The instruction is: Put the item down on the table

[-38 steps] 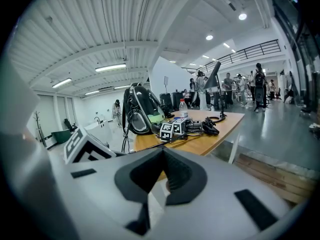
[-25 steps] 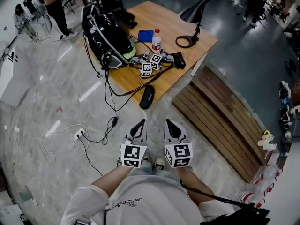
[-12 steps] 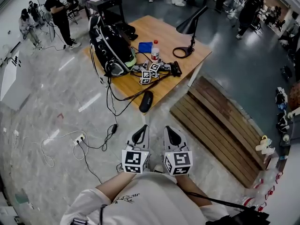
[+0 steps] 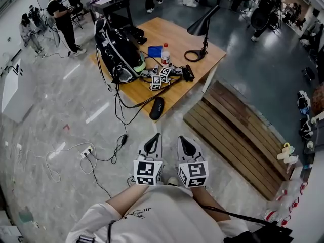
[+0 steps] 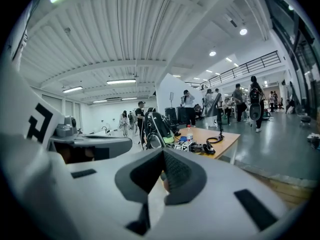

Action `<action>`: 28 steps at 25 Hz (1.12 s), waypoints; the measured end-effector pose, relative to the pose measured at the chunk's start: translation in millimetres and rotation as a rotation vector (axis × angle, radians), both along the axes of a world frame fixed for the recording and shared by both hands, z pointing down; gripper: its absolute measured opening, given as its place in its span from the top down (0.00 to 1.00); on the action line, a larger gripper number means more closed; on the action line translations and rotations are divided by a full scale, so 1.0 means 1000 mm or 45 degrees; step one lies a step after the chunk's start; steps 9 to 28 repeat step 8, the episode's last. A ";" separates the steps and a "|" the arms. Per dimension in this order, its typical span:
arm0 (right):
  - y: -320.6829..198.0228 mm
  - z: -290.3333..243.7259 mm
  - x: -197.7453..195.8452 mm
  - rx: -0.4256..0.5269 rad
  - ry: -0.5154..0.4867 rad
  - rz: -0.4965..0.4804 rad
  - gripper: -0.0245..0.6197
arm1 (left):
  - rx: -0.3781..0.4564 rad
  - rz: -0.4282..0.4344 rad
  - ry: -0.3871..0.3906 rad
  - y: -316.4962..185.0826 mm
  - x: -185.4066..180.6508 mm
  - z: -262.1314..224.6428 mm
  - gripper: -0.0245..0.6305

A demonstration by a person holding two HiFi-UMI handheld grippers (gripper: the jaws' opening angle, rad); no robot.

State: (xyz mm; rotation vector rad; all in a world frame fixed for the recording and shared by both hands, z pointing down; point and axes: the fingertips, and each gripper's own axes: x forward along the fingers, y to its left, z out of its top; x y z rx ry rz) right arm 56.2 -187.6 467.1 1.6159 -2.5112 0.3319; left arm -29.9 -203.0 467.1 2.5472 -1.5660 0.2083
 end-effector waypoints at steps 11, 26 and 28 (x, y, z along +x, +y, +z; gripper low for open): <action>0.003 -0.003 0.000 0.003 -0.011 -0.014 0.96 | -0.015 -0.018 -0.002 0.007 -0.003 0.001 0.95; 0.003 -0.003 0.000 0.003 -0.011 -0.014 0.96 | -0.015 -0.018 -0.002 0.007 -0.003 0.001 0.95; 0.003 -0.003 0.000 0.003 -0.011 -0.014 0.96 | -0.015 -0.018 -0.002 0.007 -0.003 0.001 0.95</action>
